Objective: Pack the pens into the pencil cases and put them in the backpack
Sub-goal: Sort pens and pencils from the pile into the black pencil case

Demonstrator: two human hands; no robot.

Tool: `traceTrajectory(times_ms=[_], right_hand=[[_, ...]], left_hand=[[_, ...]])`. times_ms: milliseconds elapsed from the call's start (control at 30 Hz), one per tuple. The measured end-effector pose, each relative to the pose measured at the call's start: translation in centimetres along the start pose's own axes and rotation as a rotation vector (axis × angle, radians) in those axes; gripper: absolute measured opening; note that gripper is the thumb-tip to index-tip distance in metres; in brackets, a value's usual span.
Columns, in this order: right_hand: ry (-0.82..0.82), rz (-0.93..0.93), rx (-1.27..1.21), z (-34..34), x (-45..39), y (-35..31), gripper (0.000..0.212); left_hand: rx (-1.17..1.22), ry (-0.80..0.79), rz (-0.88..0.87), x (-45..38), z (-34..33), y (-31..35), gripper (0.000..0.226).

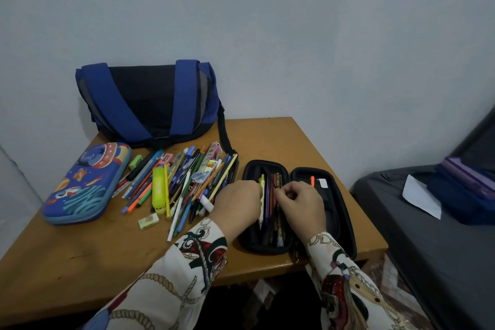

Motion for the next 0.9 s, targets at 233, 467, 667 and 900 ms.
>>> traceTrajectory(times_ms=[233, 467, 667, 900], right_hand=[[-0.008, -0.001, 0.011, 0.0, 0.0, 0.1, 0.028], [-0.016, -0.007, 0.003, -0.2, -0.1, 0.2, 0.028], [-0.011, -0.005, -0.002, -0.2, -0.1, 0.2, 0.029], [-0.011, -0.006, -0.004, -0.1, -0.1, 0.2, 0.029]], left_hand=[[0.275, 0.180, 0.016, 0.8, 0.4, -1.2, 0.028], [0.071, 0.214, 0.170, 0.0, 0.6, -4.0, 0.018], [-0.053, 0.215, 0.126, -0.3, 0.4, -3.7, 0.015], [-0.090, 0.187, 0.084, -0.7, 0.5, -3.1, 0.017]])
Point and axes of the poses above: each hand's wrist, its own x-axis away from the middle knuckle, its own z-axis out of the back of the hand, y = z × x, the point moved 3 cm from there along -x, towards the middle knuckle, and after that the axes turned 1 degree about -z, right-handed, at the moved point
